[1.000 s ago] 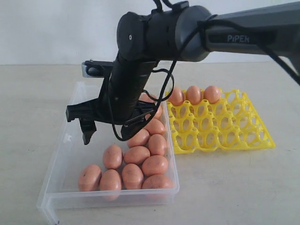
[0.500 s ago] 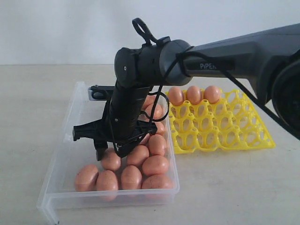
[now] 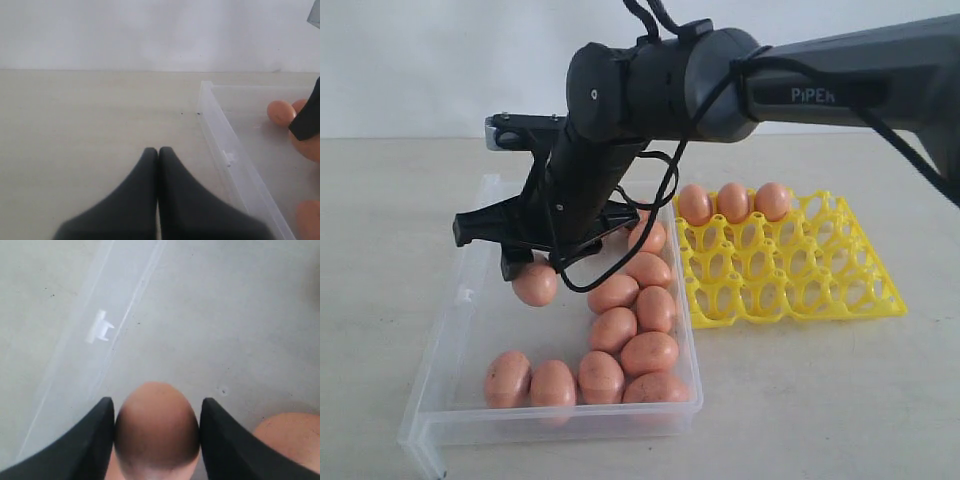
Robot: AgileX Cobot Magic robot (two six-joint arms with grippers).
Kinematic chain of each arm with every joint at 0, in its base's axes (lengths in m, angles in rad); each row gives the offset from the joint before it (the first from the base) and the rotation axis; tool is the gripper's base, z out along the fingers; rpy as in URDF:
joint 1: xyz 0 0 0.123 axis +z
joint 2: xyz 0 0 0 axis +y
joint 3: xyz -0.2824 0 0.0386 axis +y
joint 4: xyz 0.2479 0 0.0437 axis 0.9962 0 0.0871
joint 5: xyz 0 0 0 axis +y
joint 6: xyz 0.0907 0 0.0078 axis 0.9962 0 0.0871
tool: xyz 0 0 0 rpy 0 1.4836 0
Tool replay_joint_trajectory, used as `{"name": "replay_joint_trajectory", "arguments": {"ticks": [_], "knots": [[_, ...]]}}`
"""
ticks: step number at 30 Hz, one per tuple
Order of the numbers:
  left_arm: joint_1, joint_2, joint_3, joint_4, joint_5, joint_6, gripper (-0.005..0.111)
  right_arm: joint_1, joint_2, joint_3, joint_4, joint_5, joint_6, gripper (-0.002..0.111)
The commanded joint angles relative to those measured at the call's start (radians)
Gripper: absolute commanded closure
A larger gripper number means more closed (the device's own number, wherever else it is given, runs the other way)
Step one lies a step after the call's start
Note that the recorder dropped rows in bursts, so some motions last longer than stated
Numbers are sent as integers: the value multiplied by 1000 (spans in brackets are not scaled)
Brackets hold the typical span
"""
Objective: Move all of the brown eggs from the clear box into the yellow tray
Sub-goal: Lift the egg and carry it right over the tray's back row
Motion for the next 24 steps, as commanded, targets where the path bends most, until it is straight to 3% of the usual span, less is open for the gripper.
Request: {"name": "replay_joint_trajectory", "arguments": {"ticks": [1,9,14,18,21,24], "knots": [[-6,-1,3,-3,-7,-1,111,-1,1,-2,-35,-42,-12,108],[-6,-1,3,-3,-7,-1,111,11,-17,-2,-85,-283,-21,108],[-6,-1,3,-3,-7,-1,111,99,-98,-2,-180,-678,-46,109],[-6,-1,3,-3,-7,-1,111,91,-136,0,-196,-683,-58,109],[-6,-1,3,-3,-7,-1,111,68,-177,132,-255,-670,-58,109],[-6,-1,3,-3,-7,-1,111,47,-214,268,-524,-619,-58,109]]}}
